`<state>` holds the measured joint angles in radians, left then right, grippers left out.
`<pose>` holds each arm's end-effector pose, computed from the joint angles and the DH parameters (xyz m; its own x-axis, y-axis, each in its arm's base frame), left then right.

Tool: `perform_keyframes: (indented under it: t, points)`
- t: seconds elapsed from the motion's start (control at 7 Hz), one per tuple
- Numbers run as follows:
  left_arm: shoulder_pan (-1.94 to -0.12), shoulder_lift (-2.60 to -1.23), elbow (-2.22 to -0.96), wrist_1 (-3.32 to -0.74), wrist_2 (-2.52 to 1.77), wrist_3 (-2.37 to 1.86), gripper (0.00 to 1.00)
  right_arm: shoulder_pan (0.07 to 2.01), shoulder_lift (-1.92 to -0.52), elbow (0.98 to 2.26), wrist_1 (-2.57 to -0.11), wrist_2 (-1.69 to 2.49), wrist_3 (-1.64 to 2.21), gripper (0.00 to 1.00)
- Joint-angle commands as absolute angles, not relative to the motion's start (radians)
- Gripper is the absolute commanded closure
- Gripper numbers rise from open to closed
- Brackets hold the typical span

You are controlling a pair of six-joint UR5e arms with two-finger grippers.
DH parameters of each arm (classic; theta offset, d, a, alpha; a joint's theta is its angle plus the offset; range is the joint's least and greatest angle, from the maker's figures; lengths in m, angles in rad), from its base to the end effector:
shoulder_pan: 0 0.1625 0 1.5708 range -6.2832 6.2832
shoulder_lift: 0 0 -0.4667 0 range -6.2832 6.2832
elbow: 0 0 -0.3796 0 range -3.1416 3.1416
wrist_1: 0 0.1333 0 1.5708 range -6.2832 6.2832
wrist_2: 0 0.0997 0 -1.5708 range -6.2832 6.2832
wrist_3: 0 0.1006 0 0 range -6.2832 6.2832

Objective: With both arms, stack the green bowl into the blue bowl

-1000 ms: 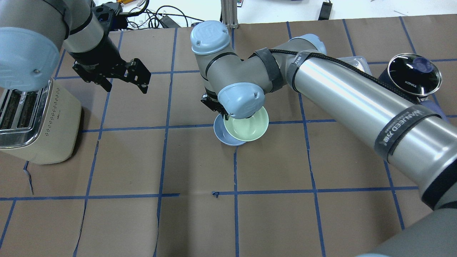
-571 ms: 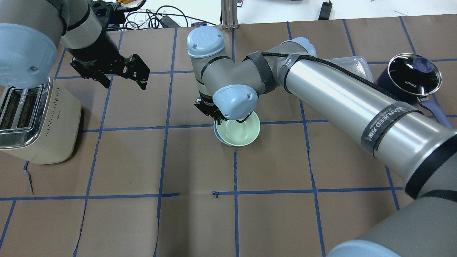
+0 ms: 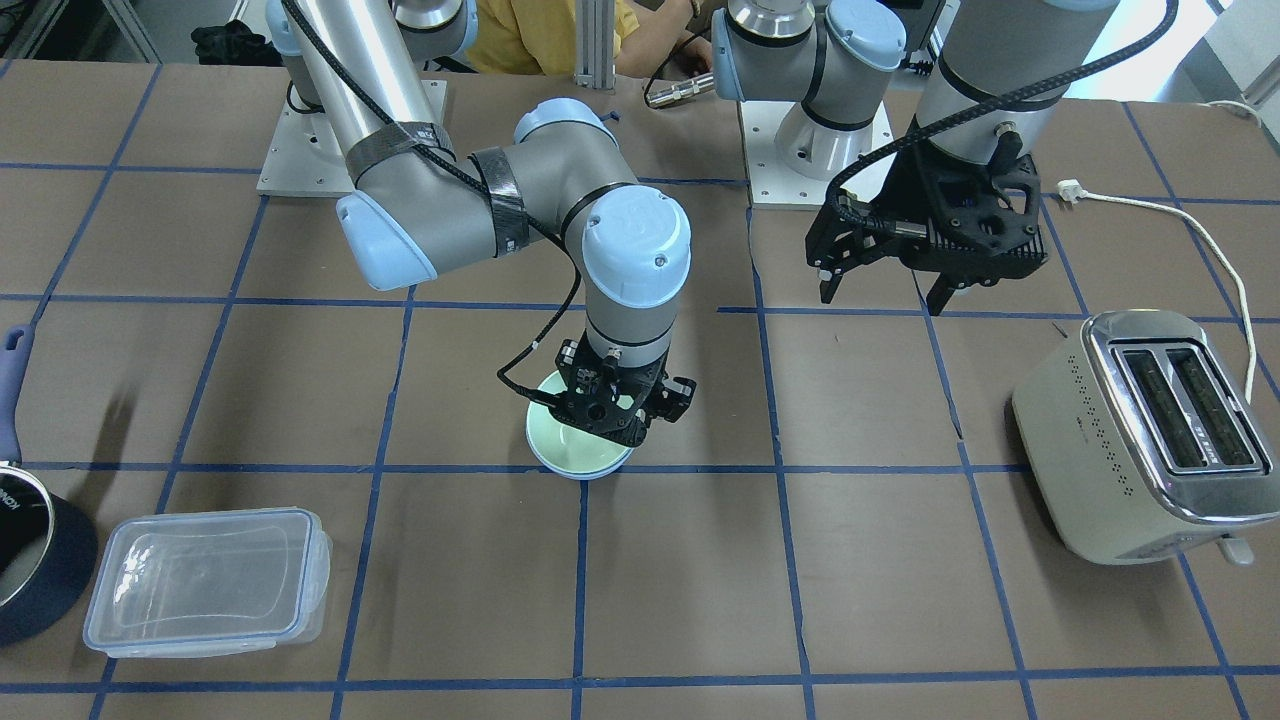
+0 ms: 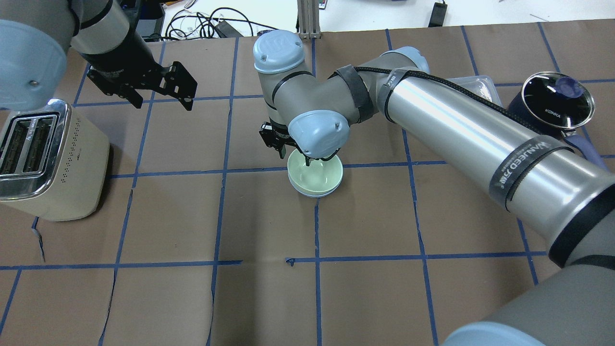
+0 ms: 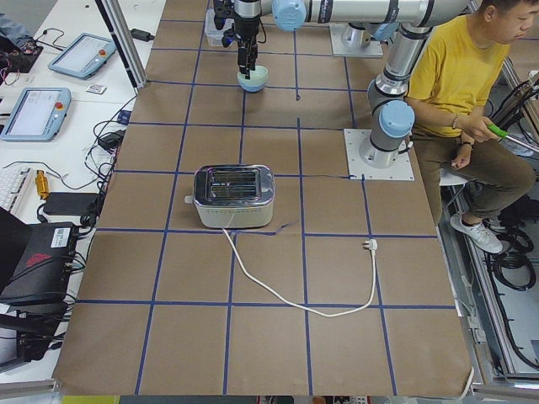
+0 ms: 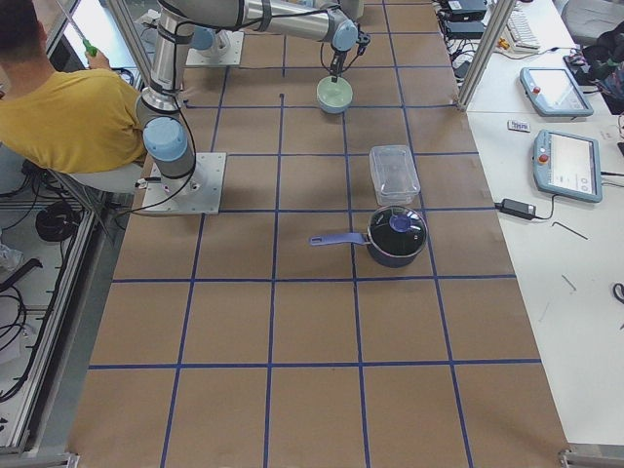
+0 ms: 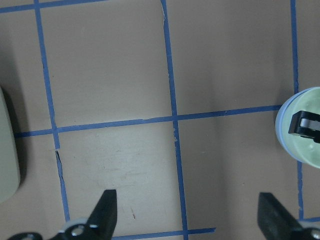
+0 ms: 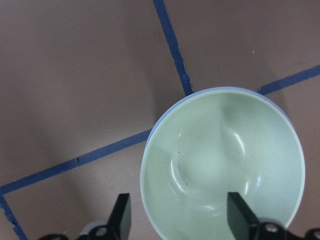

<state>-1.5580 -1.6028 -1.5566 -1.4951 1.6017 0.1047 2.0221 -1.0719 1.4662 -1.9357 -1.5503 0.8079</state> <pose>-0.1238 -0.5014 0.5276 -0.9953 0.0898 -0.0367 0.0917 0.9943 -0.0543 0.4142 -0.5443 0.3230 -0.9370 0.3492 0.0071 0.3493 0.9364 0.0351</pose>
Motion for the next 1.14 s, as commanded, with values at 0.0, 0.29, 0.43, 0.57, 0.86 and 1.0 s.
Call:
perform_keyframes:
  t: [0.0, 0.29, 0.43, 0.57, 0.86, 1.0]
  points:
    - [-1.562, -1.605, -1.551, -1.494, 1.600, 0.104, 0.00, 1.985, -1.084, 1.410, -1.930, -1.554, 0.776, 0.00]
    - [-1.569, -1.600, -1.556, -1.502, 1.598, 0.100, 0.00, 1.871, -1.187, 1.419, -1.873, -1.554, 0.535, 0.00]
    - [-1.569, -1.598, -1.554, -1.502, 1.597, 0.100, 0.00, 1.788, -1.239, 1.419, -1.799, -1.552, 0.379, 0.00]
    - [-1.569, -1.598, -1.554, -1.503, 1.597, 0.100, 0.00, 1.711, -1.296, 1.420, -1.717, -1.552, 0.221, 0.00]
    - [-1.571, -1.598, -1.554, -1.505, 1.597, 0.100, 0.00, 1.594, -1.385, 1.439, -1.626, -1.554, 0.062, 0.00]
    - [-1.572, -1.598, -1.554, -1.505, 1.597, 0.100, 0.00, 1.565, -1.438, 1.472, -1.599, -1.557, 0.039, 0.00]
